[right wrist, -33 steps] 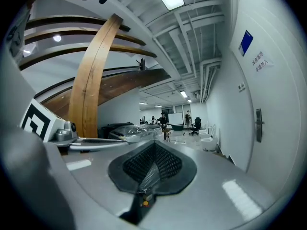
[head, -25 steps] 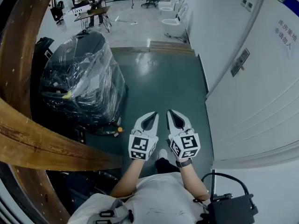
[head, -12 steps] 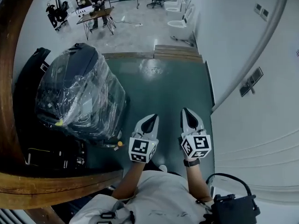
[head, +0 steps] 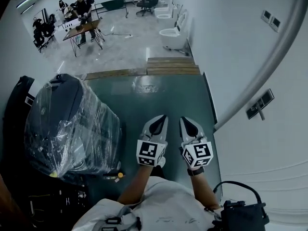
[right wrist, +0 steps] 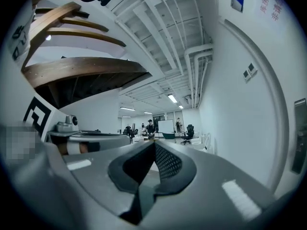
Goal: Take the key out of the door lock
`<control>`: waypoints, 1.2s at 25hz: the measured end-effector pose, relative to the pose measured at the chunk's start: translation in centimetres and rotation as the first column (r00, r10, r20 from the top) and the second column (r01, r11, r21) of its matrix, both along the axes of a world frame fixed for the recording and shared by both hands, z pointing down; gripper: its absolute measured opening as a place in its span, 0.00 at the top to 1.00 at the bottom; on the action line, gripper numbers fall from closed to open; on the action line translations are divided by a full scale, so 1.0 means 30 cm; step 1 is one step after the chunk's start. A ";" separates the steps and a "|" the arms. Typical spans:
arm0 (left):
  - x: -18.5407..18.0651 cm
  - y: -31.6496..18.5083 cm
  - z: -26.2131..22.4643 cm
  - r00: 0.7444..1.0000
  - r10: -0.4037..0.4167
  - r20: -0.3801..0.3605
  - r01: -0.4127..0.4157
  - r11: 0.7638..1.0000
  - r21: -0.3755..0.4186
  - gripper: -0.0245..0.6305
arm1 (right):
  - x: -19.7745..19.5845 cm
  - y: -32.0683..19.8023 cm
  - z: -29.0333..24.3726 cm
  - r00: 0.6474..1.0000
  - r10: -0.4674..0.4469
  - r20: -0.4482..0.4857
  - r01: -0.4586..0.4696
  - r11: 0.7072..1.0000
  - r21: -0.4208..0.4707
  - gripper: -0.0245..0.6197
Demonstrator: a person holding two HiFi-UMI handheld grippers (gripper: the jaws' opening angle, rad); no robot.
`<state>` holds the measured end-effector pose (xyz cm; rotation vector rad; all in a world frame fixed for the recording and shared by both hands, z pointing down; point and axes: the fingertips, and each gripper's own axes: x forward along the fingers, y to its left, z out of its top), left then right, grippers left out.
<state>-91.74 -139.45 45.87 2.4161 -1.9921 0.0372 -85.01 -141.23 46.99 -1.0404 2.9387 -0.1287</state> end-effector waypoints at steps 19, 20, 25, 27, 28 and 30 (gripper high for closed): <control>0.528 -0.929 -0.006 0.781 0.617 -0.093 -0.620 0.785 -0.002 0.96 | 0.480 -0.792 -0.050 0.810 0.584 -0.056 -0.584 0.811 0.018 0.96; 0.594 -0.956 0.001 0.758 0.645 -0.096 -0.649 0.761 -0.004 0.96 | 0.542 -0.810 -0.038 0.787 0.615 -0.053 -0.616 0.788 0.012 0.96; 0.929 -1.058 0.001 0.619 0.784 -0.051 -0.785 0.619 -0.016 0.96 | 0.882 -0.903 -0.019 0.639 0.769 -0.004 -0.769 0.639 -0.019 0.96; 1.043 -1.100 -0.016 0.574 0.819 -0.032 -0.819 0.574 -0.009 0.96 | 0.997 -0.943 -0.049 0.595 0.804 0.012 -0.804 0.595 0.001 0.96; 1.098 -1.125 -0.023 0.557 0.830 -0.027 -0.830 0.557 -0.004 0.96 | 1.048 -0.960 -0.064 0.576 0.817 0.020 -0.817 0.576 0.015 0.96; 1.207 -1.165 -0.039 0.524 0.851 -0.016 -0.851 0.525 0.010 0.96 | 1.155 -0.981 -0.082 0.533 0.845 0.036 -0.846 0.533 0.028 0.96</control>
